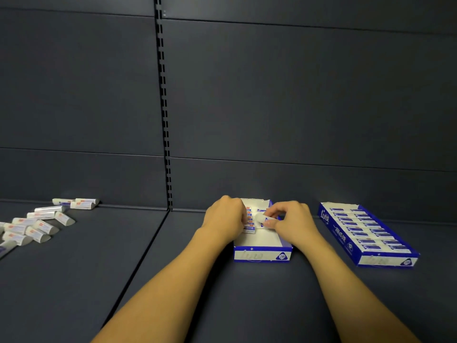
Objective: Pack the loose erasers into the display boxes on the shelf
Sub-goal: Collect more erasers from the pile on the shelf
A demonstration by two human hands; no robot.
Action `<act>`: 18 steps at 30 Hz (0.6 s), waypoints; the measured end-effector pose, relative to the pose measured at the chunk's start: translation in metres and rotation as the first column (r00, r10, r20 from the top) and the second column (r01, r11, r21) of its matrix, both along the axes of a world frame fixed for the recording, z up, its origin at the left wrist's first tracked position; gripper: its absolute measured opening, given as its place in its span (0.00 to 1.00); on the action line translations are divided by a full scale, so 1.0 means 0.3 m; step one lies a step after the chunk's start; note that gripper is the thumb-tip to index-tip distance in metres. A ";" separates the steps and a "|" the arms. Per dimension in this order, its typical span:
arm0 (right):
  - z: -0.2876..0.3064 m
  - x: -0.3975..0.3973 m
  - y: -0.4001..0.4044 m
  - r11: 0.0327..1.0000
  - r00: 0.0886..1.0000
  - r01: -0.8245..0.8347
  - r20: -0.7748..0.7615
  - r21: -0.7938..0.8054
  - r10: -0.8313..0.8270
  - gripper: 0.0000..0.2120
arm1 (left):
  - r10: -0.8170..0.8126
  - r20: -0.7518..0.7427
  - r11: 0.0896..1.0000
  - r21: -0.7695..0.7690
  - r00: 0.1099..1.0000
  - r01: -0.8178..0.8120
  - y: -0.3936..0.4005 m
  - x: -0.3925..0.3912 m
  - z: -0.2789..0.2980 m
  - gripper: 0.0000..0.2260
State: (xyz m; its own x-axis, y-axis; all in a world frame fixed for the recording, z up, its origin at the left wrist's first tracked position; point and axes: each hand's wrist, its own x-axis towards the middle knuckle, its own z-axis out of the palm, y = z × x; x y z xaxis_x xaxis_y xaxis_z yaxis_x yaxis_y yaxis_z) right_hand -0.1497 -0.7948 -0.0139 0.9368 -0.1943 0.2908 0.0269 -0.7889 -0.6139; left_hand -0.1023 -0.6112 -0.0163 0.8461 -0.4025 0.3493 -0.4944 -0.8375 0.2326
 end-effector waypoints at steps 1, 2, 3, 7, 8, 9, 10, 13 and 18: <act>0.003 -0.003 0.000 1.000 1.000 -0.003 -0.005 -0.011 0.003 0.10 | 0.003 0.001 1.000 0.005 1.000 -0.003 -0.001 -0.001 0.002 0.05; 0.004 -0.007 -0.001 1.000 1.000 -0.006 -0.011 -0.022 0.005 0.11 | 0.004 -0.002 1.000 0.011 1.000 -0.004 -0.002 -0.001 0.004 0.06; 0.006 -0.009 -0.001 0.999 1.000 -0.006 -0.019 -0.032 0.005 0.11 | 0.003 -0.007 1.000 0.019 1.000 -0.003 -0.004 -0.002 0.006 0.06; 0.005 -0.015 0.005 0.997 0.999 0.003 -0.032 -0.080 -0.006 0.12 | -0.022 -0.024 0.999 0.050 0.999 0.023 -0.006 -0.009 0.009 0.10; 0.004 -0.016 0.006 0.996 0.999 0.005 -0.031 -0.087 -0.008 0.11 | -0.028 -0.031 0.998 0.053 0.999 0.030 -0.005 -0.011 0.010 0.10; 0.003 -0.015 0.007 0.996 0.999 0.006 -0.032 -0.090 -0.009 0.11 | -0.030 -0.040 0.998 0.056 0.999 0.032 -0.003 -0.013 0.012 0.10; 0.002 -0.016 0.008 0.996 0.999 0.004 -0.034 -0.094 -0.008 0.12 | -0.028 -0.046 0.998 0.054 0.999 0.031 -0.001 -0.014 0.014 0.10; 0.003 -0.015 0.011 0.992 0.999 -0.003 -0.042 -0.127 -0.003 0.11 | -0.012 -0.043 0.999 0.041 0.999 0.014 0.002 -0.015 0.017 0.09; 0.009 -0.017 0.015 0.986 0.997 0.013 -0.075 -0.166 -0.025 0.12 | 0.008 -0.056 1.000 0.021 0.998 -0.007 0.001 -0.021 0.019 0.11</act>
